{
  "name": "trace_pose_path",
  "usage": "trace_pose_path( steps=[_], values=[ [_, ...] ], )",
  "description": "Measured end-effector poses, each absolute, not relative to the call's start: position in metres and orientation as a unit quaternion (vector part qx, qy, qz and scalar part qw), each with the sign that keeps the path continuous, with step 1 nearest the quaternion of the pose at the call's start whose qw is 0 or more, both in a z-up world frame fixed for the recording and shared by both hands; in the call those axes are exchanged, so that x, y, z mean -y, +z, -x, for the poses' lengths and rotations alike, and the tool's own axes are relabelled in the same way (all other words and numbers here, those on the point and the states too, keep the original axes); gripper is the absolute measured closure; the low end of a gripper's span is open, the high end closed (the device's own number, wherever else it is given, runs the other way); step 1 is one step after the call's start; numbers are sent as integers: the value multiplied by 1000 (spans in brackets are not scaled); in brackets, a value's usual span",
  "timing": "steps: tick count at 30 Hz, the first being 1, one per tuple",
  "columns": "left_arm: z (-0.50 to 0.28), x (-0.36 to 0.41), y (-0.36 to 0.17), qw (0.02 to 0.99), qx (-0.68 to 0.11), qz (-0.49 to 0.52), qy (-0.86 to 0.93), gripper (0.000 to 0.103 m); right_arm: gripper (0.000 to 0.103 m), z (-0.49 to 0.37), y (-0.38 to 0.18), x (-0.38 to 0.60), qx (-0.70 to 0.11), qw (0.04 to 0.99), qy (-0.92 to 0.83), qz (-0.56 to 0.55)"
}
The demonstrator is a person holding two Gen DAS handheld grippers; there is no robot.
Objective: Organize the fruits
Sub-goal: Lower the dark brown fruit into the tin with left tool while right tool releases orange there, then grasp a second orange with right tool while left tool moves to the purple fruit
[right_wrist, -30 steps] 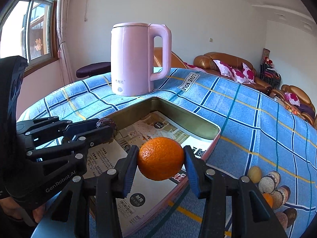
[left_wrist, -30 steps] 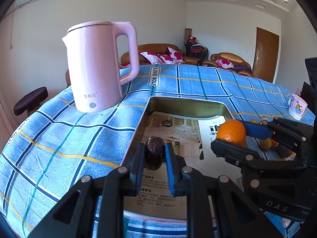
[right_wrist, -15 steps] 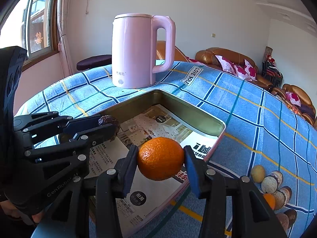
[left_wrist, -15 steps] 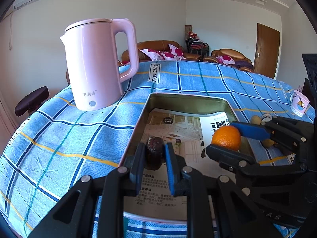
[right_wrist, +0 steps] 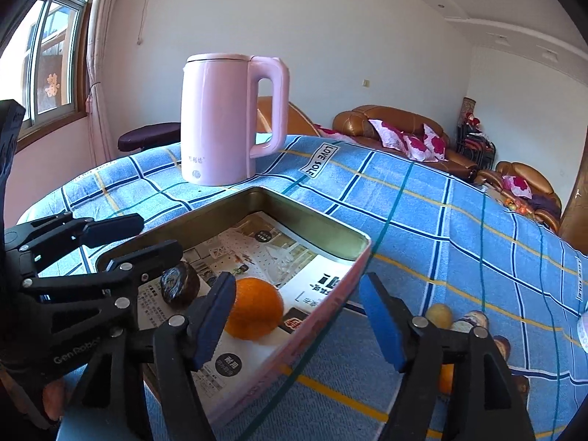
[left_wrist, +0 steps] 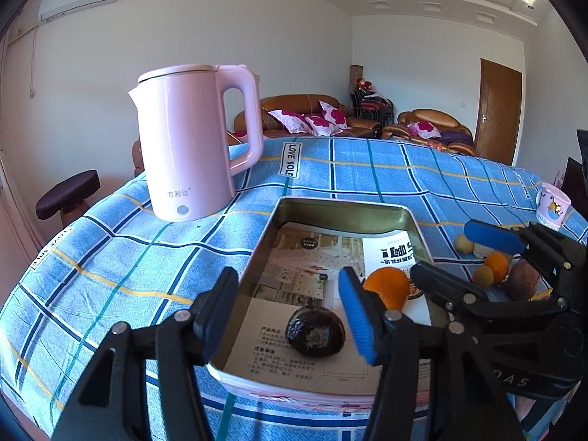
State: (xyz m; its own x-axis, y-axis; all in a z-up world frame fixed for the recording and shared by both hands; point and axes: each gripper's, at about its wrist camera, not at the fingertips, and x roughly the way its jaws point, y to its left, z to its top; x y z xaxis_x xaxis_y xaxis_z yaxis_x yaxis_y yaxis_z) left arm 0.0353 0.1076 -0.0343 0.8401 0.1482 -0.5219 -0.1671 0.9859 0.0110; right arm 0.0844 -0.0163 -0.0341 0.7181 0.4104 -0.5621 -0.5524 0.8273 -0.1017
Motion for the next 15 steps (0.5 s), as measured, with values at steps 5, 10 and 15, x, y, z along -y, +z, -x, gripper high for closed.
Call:
trace_pose_path(
  steps=[5,10,15],
  values=[
    [-32,-97,-30,961,-265,12,80,35,28,-83,-31,33,-269,920,264,110],
    [-23,-86,-20,967,-244,6,77,11,28,-70,-24,55,-256,926,252,112],
    [-16,-60,-14,971,-233,-7,47,6,28,-55,-18,100,-257,935,222,105]
  ],
)
